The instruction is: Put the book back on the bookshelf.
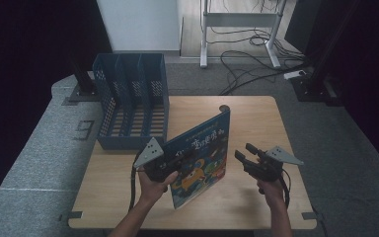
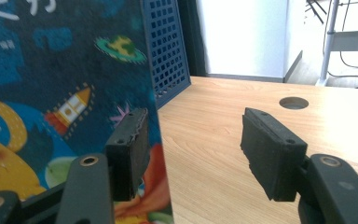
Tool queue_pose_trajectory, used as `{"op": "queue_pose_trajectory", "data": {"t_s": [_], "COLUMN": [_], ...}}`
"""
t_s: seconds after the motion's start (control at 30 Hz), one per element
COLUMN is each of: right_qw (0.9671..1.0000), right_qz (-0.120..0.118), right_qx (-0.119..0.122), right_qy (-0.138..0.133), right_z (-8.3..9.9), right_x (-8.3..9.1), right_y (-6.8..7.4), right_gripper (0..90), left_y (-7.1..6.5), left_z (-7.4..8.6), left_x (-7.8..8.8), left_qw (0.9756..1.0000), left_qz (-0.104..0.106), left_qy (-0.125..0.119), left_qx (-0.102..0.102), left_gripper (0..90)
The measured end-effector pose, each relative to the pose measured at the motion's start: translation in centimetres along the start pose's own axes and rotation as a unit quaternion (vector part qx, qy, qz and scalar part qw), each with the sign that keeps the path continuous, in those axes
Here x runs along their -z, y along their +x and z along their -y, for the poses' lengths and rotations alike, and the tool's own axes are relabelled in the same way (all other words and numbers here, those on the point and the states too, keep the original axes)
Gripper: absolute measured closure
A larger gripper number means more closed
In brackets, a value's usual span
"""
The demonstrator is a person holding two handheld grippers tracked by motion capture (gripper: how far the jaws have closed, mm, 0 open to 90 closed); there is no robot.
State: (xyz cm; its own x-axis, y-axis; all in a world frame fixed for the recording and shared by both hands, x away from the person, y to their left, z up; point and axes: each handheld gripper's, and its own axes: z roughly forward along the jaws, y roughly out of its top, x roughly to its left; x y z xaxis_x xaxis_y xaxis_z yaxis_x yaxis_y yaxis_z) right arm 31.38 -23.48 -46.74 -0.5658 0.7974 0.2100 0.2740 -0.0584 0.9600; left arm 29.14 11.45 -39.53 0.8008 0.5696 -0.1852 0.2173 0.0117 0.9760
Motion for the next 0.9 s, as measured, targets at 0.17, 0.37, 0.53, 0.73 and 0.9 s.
{"op": "queue_pose_trajectory", "data": {"t_s": [0.17, 0.37, 0.53, 0.73, 0.9], "right_qw": [1.0000, 0.9999, 0.9999, 0.9998, 0.9997], "right_qz": [0.002, 0.002, 0.004, 0.002, -0.001], "right_qx": [-0.003, -0.002, -0.003, -0.003, -0.002], "right_qy": [0.005, 0.010, 0.014, 0.020, 0.025], "right_z": [0.1, 0.2, 0.3, 0.4, 0.4], "right_x": [-0.1, -0.2, -0.4, -0.5, -0.6], "right_y": [-0.1, 0.0, -0.1, -0.1, -0.1], "right_gripper": [40.7, 40.8, 40.9, 41.1, 41.3], "left_y": [0.5, 0.8, 1.1, 1.4, 1.9], "left_z": [-0.7, -1.7, -2.4, -3.0, -3.3], "left_x": [0.8, 1.8, 2.6, 3.3, 3.9], "left_qw": [0.9999, 0.9997, 0.9994, 0.9992, 0.9988], "left_qz": [-0.013, -0.021, -0.025, -0.031, -0.034], "left_qy": [-0.001, -0.015, -0.024, -0.026, -0.034], "left_qx": [-0.004, -0.003, -0.006, -0.006, 0.005], "left_gripper": [82.1, 82.1, 82.2, 82.2, 82.2]}}
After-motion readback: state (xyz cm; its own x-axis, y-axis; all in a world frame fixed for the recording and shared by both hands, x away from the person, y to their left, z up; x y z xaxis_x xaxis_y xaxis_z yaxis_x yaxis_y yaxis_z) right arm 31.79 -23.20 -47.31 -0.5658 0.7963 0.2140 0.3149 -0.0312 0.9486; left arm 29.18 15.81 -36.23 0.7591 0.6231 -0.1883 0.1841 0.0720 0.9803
